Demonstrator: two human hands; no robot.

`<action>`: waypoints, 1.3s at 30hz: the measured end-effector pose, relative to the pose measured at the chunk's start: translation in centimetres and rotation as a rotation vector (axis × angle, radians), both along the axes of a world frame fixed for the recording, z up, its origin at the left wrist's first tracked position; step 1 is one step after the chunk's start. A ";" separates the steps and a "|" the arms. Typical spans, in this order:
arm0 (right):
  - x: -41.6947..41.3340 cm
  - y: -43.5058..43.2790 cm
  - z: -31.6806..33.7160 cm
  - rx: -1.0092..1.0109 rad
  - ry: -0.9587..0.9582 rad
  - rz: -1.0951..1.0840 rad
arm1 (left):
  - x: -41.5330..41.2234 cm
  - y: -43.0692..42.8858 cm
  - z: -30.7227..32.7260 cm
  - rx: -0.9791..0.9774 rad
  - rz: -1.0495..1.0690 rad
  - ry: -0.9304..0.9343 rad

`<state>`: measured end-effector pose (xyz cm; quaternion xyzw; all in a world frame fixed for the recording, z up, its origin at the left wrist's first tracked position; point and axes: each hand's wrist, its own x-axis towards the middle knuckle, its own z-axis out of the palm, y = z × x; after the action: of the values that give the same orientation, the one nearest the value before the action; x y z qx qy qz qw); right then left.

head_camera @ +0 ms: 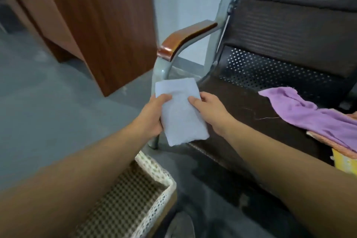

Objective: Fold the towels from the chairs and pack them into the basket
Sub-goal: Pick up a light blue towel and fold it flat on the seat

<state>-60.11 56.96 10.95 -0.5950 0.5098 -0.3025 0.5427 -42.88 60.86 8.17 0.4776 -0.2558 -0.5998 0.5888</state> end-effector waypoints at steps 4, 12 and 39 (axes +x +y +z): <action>6.6 3.1 -1.1 0.000 0.070 0.165 | 6.3 5.8 -2.2 0.004 0.131 -0.007; 15.9 7.8 -9.5 0.101 0.216 0.428 | 12.6 14.9 -11.1 0.230 0.349 0.117; 13.6 7.4 -22.2 0.231 0.631 0.517 | 9.5 17.7 -24.1 0.422 0.255 -0.096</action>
<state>-46.56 64.40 -11.27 -0.7020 0.5154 0.0996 0.4812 -33.36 78.52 -15.88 0.6464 -0.0903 -0.5374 0.5340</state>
